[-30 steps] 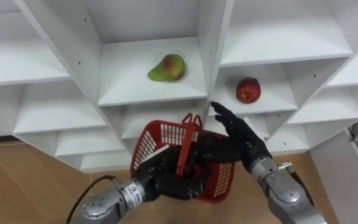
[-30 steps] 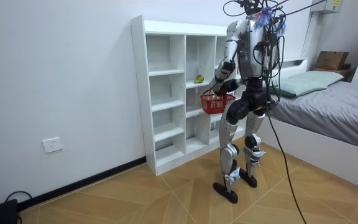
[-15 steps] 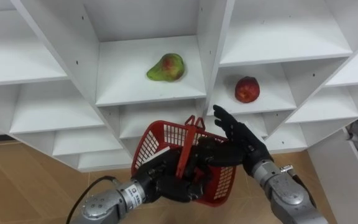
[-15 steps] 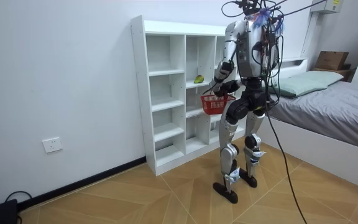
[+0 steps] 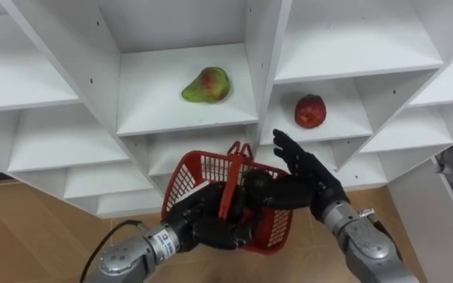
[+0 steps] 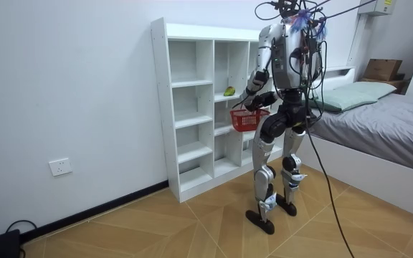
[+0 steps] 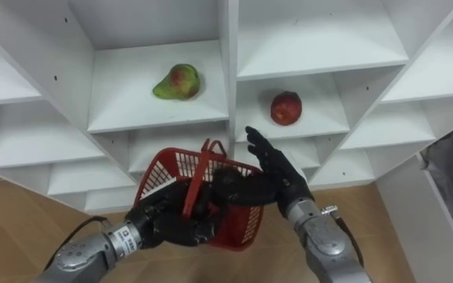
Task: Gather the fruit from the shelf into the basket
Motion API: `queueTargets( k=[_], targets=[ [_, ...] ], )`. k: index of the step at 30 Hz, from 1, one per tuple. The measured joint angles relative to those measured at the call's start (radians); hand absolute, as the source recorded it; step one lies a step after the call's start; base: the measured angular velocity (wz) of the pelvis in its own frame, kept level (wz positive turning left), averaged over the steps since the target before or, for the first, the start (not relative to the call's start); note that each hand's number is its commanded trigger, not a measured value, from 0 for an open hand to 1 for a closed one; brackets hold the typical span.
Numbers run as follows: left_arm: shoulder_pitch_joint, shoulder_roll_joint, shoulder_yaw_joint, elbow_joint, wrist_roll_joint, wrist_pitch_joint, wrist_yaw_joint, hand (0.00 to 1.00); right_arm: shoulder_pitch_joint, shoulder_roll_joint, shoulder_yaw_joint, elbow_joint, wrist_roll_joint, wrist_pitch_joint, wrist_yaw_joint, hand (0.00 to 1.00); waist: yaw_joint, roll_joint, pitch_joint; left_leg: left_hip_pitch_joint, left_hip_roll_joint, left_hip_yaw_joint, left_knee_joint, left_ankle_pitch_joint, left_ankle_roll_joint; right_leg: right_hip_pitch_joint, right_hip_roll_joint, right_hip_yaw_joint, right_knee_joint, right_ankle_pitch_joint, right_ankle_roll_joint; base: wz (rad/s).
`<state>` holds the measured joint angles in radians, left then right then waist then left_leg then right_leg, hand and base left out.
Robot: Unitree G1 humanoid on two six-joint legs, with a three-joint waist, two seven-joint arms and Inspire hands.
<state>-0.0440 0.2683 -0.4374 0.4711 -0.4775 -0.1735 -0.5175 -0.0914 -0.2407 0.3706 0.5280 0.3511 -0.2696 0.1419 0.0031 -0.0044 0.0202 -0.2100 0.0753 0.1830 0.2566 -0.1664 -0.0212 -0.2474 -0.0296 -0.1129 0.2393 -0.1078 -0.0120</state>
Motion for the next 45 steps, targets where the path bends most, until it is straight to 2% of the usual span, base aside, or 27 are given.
queueTargets(
  k=[11,15,25,31,38,45],
  targets=[
    [0.043,0.001,0.08,0.009,0.0,-0.001,0.005,1.0,0.032,-0.007,-0.003,0.002,0.001,0.002,0.014,0.0,-0.001,0.001,-0.0004,0.006,0.0,0.001,-0.002,0.0,0.0,0.004,-0.001,0.0,0.003,0.0,0.0,0.0],
    [0.059,0.001,0.081,0.021,0.0,-0.001,0.007,1.0,0.032,-0.026,-0.004,0.002,0.0,0.002,0.015,0.0,0.0,0.001,-0.0009,0.005,0.0,0.001,-0.001,0.0,0.0,0.004,-0.001,-0.001,0.003,0.0,0.0,0.0],
    [0.065,-0.001,0.082,0.021,0.001,-0.001,0.03,1.0,0.032,-0.027,-0.006,0.001,-0.08,0.002,0.016,0.0,-0.001,0.004,-0.0035,0.004,0.0,0.001,0.001,0.0,0.001,0.004,-0.004,-0.01,0.004,0.0,0.0,0.0],
    [0.064,0.0,0.084,0.044,0.001,-0.01,0.057,1.0,0.03,-0.031,-0.005,-0.036,-0.141,0.001,0.024,0.0,0.004,0.002,-0.0037,0.015,0.0,0.008,0.001,0.0,0.001,0.005,-0.003,0.0,0.016,0.0,0.0,-0.04],
    [0.075,0.0,0.092,0.092,0.001,-0.023,0.095,1.0,0.029,-0.043,-0.002,-0.094,-0.23,0.003,0.024,0.0,0.005,-0.032,-0.0027,0.016,0.0,0.001,0.0,0.006,0.001,0.012,-0.003,-0.006,0.014,0.0,0.0,0.04],
    [0.083,-0.002,0.116,0.139,0.01,-0.023,0.119,1.0,0.03,-0.057,-0.002,-0.175,-0.28,0.009,0.024,0.0,0.012,-0.039,-0.0017,0.012,0.0,-0.02,0.002,0.006,0.0,0.022,-0.004,-0.026,0.006,0.0,-0.002,0.08]
  ],
)
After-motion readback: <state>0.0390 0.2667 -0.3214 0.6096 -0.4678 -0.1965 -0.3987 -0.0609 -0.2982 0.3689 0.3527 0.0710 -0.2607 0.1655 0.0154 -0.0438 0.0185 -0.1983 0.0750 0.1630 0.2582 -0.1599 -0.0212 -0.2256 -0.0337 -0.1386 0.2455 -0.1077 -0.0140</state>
